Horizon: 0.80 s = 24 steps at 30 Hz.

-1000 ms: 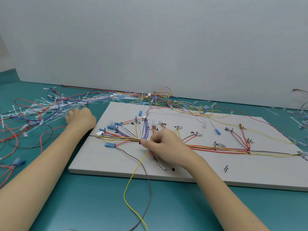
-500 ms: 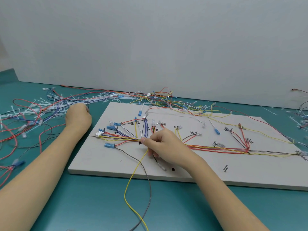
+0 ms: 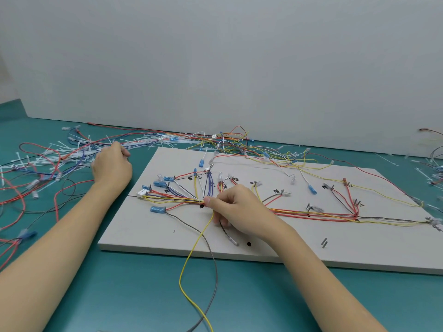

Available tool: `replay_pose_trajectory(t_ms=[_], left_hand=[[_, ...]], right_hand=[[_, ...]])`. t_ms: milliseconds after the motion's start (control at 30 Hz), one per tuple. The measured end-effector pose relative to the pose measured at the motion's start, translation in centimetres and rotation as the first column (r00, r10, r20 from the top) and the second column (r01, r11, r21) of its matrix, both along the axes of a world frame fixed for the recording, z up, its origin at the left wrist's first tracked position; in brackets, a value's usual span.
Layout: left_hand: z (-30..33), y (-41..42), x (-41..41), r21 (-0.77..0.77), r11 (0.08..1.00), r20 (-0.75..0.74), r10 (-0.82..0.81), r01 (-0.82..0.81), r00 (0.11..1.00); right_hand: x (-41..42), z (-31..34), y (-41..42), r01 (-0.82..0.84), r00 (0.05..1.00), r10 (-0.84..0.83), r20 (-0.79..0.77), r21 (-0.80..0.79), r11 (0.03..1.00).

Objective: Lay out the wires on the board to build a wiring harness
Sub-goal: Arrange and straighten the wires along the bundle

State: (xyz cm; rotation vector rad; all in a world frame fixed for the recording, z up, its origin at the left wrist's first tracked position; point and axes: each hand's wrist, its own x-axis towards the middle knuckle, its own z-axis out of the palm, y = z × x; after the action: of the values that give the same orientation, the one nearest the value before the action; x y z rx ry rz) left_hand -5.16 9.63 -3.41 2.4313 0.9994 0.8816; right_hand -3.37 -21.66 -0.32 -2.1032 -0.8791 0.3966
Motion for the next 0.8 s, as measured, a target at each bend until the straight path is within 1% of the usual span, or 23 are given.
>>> replay_pose_trajectory(t_ms=[67,167,267,333,400,433,500,567,633,700,800], left_hand=[[0.4,-0.4,0.2,0.049,0.998,0.093,-0.040,0.035,0.995],[1.4,-1.9,0.6,0.103,0.983,0.199,-0.172,0.154,0.965],[2.4,-4.1,1.0,0.228,0.938,0.199,-0.308,0.262,0.930],[2.9,-5.6,1.0,0.305,0.900,0.185,-0.377,0.312,0.907],[3.5,-6.7,0.9,0.341,0.878,0.185,-0.414,0.337,0.891],[3.8,-7.2,0.9,0.338,0.876,0.195,-0.423,0.345,0.885],[4.4,-8.5,0.9,0.277,0.879,0.247,-0.456,0.388,0.855],[4.9,-10.2,0.8,0.193,0.861,0.332,-0.508,0.470,0.795],[5.1,-12.2,0.8,0.099,0.815,0.403,-0.558,0.571,0.725],[4.7,-14.1,0.8,0.008,0.746,0.435,-0.603,0.666,0.669],[4.1,-15.9,0.5,-0.063,0.678,0.428,-0.645,0.732,0.633]], right_hand=[[0.2,0.1,0.0,0.012,1.000,-0.012,0.002,0.005,1.000],[0.5,0.3,-0.3,0.075,0.997,-0.075,-0.012,0.055,0.996],[0.9,0.5,-0.4,0.143,0.989,-0.146,0.027,0.095,0.985],[1.1,0.6,-0.5,0.188,0.981,-0.191,0.013,0.137,0.973],[1.2,0.8,-0.4,0.231,0.972,-0.234,-0.007,0.186,0.955],[1.2,1.0,-0.4,0.250,0.968,-0.251,-0.022,0.217,0.944],[1.3,1.2,-0.5,0.276,0.961,-0.263,-0.083,0.288,0.917],[1.3,1.4,-0.7,0.300,0.950,-0.242,-0.197,0.361,0.883],[1.2,1.7,-0.7,0.324,0.928,-0.204,-0.313,0.400,0.857],[1.1,1.9,-0.7,0.356,0.895,-0.173,-0.410,0.428,0.830],[1.1,2.1,-0.7,0.425,0.853,-0.167,-0.495,0.472,0.772]])
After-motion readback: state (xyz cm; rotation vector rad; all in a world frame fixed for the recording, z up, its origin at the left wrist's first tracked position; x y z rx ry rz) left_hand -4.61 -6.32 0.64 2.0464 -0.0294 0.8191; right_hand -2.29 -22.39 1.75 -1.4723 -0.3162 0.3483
